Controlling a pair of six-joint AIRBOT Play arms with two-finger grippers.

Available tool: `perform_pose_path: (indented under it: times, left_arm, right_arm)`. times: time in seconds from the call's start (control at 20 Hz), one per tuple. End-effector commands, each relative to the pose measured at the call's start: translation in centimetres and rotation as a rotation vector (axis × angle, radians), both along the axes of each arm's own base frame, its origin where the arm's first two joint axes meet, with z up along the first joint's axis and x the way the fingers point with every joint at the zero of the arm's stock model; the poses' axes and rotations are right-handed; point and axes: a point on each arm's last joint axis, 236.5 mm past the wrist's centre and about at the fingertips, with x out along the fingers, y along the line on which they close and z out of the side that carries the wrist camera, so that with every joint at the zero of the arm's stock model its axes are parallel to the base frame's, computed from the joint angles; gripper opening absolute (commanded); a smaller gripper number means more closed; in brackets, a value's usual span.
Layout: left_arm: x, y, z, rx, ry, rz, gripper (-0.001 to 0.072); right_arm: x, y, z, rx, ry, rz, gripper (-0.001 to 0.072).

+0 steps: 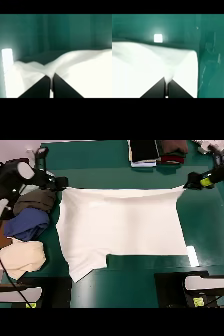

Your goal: Fold the shirts.

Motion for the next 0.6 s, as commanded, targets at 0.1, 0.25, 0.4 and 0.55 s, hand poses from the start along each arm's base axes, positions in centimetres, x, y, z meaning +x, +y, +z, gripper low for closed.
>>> perform_pose_path:
  times: [0.1,0.25,0.4,0.55]
  left_arm:
    - [1.4,-0.5,-1.5,0.036,0.013,-0.072,0.0024]
    - [-2.5,0.0,-4.1,0.086,0.185,-0.140,0.0024]
    - [-6.3,0.9,-8.1,0.118,0.340,-0.156,0.0024]
    - [-8.3,1.1,-10.7,0.120,0.410,-0.158,0.0024]
  right_arm:
    - [2.4,-0.5,-2.3,-0.002,0.020,0.012,0.0014]
    - [0.1,-1.0,-2.1,-0.060,0.056,0.056,0.0014]
    - [-3.3,-1.8,-4.3,-0.117,0.130,0.054,0.0014]
    - [-5.5,-1.6,-6.5,-0.116,0.181,0.051,0.0014]
